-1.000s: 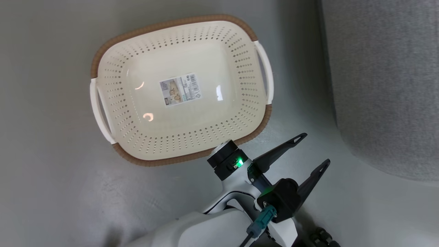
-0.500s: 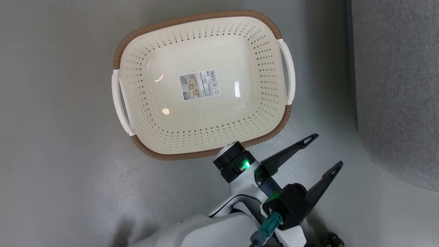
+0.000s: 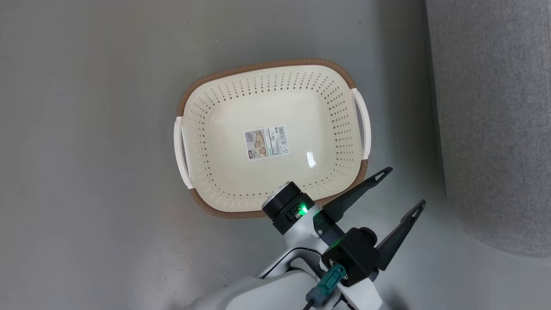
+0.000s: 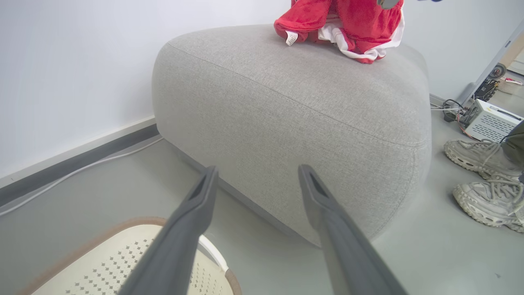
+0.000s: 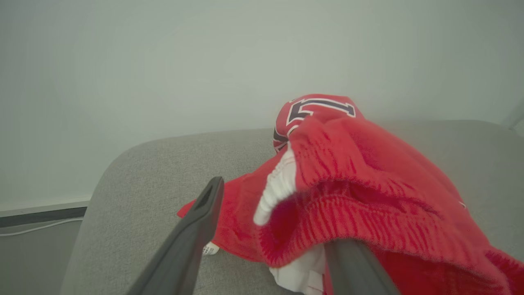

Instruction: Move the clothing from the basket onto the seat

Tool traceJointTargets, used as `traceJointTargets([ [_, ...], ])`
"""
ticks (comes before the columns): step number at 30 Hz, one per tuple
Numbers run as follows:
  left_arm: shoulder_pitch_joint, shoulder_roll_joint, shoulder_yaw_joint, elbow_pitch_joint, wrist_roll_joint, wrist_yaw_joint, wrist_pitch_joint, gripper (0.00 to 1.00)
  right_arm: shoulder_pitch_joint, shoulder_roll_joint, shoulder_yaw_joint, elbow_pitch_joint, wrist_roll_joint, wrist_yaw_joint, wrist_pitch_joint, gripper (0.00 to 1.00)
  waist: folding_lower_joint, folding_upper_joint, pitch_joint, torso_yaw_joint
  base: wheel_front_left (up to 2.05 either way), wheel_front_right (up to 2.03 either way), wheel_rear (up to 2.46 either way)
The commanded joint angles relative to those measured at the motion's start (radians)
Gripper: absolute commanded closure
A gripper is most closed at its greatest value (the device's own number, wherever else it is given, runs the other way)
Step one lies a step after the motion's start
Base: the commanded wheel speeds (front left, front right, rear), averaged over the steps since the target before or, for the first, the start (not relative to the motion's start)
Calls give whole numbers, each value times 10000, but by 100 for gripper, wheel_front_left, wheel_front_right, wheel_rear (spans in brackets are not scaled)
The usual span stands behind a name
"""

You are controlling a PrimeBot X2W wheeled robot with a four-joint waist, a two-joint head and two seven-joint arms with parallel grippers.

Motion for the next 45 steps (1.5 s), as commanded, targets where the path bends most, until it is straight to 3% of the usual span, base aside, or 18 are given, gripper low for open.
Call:
traceJointTargets([
  [1, 366, -80, 251, -268, -107, 19, -47, 0, 776, -522, 33, -148, -194, 12, -117, 0, 0, 0, -541, 190, 0, 0, 0],
  [8, 1562, -80, 1308, -427, 56, -416, -47, 0, 2541, 189, 377, 67, -370, 12, -117, 0, 0, 0, -2104, 663, 0, 0, 0],
  [13, 2620, -80, 2355, -200, 306, -864, -47, 0, 3216, 852, 264, -516, -618, 12, -117, 0, 0, 0, -3100, 858, 0, 0, 0],
  [25, 5210, 1, 6430, -380, 1447, -2115, -47, 0, 4473, 2698, -499, -2728, -2280, 12, -118, 0, 0, 0, -4855, 1093, 0, 0, 0],
  [38, 6930, -25, 9792, -868, 2278, -2753, -47, 0, 5960, 4720, -832, -4051, -3944, 12, -118, 0, 0, 0, -5933, 1352, 0, 0, 0],
  [45, 7776, -62, 11027, -1226, 2705, -2755, -47, 0, 6902, 5795, -854, -4257, -4687, 12, -118, 0, 0, 0, -6320, 1357, 0, 0, 0],
])
